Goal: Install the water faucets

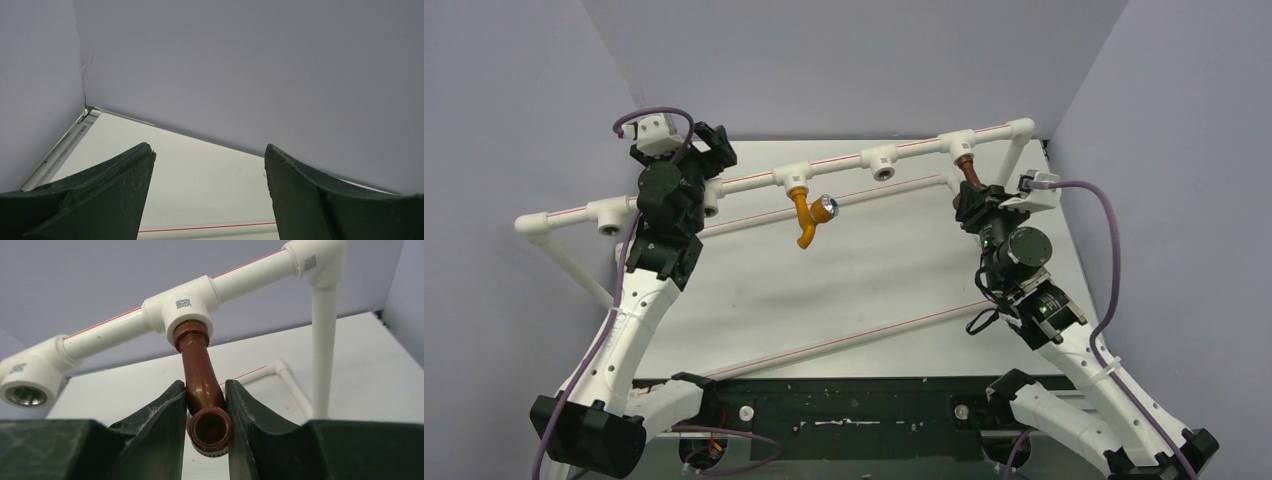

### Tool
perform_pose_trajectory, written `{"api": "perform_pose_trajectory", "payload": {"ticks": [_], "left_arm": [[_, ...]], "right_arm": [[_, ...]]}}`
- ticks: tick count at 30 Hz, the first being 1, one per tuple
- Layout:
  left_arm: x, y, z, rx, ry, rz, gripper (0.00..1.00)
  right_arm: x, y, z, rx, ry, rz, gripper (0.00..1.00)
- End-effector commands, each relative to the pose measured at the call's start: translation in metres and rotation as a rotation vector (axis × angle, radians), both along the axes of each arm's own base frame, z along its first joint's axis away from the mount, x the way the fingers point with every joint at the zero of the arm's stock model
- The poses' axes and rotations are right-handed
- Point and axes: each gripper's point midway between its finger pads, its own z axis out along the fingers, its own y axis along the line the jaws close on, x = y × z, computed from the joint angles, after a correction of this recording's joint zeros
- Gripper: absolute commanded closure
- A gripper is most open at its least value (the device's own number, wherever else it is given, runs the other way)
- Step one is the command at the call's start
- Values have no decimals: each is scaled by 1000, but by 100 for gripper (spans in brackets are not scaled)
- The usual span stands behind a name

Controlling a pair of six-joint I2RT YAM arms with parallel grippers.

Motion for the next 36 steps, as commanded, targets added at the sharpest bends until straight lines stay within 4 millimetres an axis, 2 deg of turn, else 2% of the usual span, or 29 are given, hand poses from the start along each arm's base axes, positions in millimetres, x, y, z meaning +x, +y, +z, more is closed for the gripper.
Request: {"api": "perform_pose_trajectory", "payload": {"ticks": [1,7,16,20,22,25,33,35,36], "left_arm": [[-8,-8,-114,98,366,-40,22],[-8,-9,-113,96,363,-43,22],[-8,-8,-114,96,364,-42,22],[-8,-9,-114,95,363,-42,22],[-8,-9,-114,95,362,-42,22],[-8,-8,-115,98,367,-38,22],[-8,-8,-113,98,362,-38,22],[-8,-7,-113,98,362,-35,22],[-8,-7,-114,99,363,-35,22]], "right_arm": [[-14,2,65,554,-170,57,100],[-19,7,69,832,-172,111,100],[-21,4,70,1196,-159,129,100],[-27,-3,85,1325,-219,168,100],[-29,-4,94,1355,-233,184,100],[-26,3,96,1386,-176,191,100],[-22,10,79,1380,-77,159,100],[-20,12,67,1351,-31,126,93],[-20,11,64,1341,-22,115,83]]}}
